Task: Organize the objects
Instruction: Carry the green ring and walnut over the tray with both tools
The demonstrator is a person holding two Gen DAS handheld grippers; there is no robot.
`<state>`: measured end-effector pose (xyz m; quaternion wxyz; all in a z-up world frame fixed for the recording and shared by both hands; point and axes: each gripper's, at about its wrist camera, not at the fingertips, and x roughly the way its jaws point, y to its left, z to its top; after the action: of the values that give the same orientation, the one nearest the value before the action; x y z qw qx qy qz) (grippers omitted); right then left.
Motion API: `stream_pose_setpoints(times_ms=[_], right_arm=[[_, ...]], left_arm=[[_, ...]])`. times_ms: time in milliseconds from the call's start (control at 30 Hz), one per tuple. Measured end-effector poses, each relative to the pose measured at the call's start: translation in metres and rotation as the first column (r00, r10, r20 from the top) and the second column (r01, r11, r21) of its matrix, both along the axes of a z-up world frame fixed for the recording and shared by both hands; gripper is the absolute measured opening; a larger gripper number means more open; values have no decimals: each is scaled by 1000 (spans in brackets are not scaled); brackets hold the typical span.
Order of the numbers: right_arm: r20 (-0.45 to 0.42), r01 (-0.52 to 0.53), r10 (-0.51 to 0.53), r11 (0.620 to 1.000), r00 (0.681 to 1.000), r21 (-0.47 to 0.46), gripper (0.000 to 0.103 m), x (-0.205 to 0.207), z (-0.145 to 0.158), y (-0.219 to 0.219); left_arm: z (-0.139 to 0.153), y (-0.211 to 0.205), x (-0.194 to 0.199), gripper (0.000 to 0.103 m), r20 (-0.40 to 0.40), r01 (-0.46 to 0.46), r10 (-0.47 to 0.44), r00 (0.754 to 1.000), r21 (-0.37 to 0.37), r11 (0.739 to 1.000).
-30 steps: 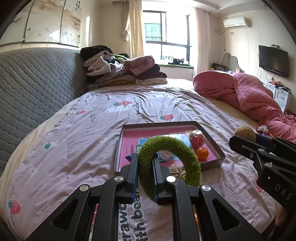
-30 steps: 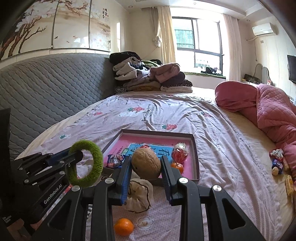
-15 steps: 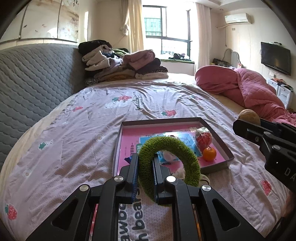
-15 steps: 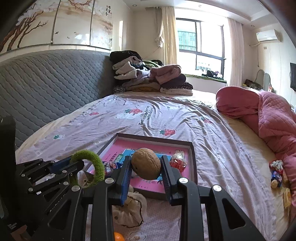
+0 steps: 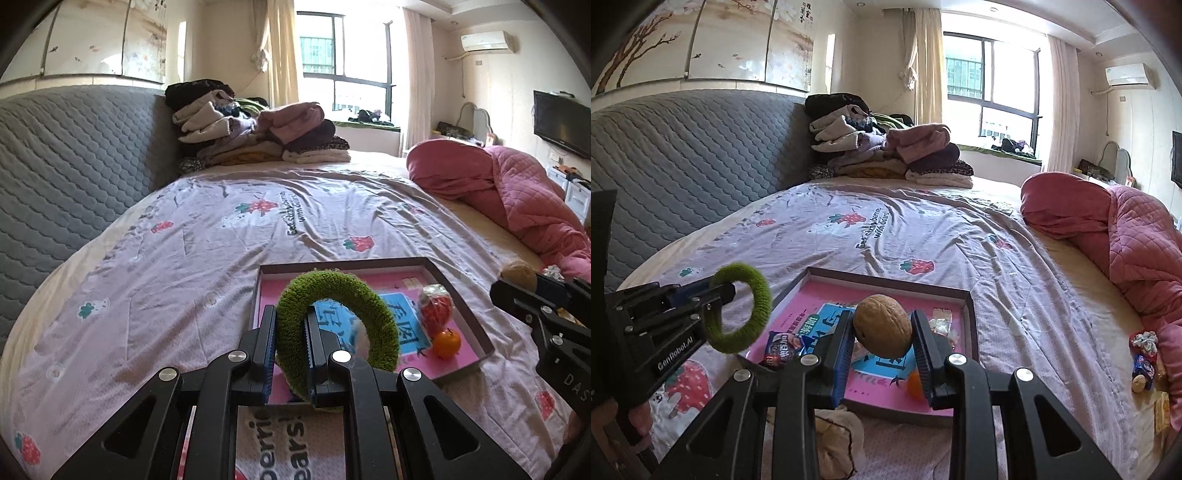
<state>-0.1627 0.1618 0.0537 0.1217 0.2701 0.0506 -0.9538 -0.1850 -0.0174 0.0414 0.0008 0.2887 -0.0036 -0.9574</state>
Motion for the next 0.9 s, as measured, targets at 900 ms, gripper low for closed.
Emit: stream_pose_setpoints(times_ms=[900], right_arm=[[141,-20,15,999,990,34,32,-60,-73,-12]], left_arm=[[-61,-2,-56,13,99,7,-10,995,25,1000]])
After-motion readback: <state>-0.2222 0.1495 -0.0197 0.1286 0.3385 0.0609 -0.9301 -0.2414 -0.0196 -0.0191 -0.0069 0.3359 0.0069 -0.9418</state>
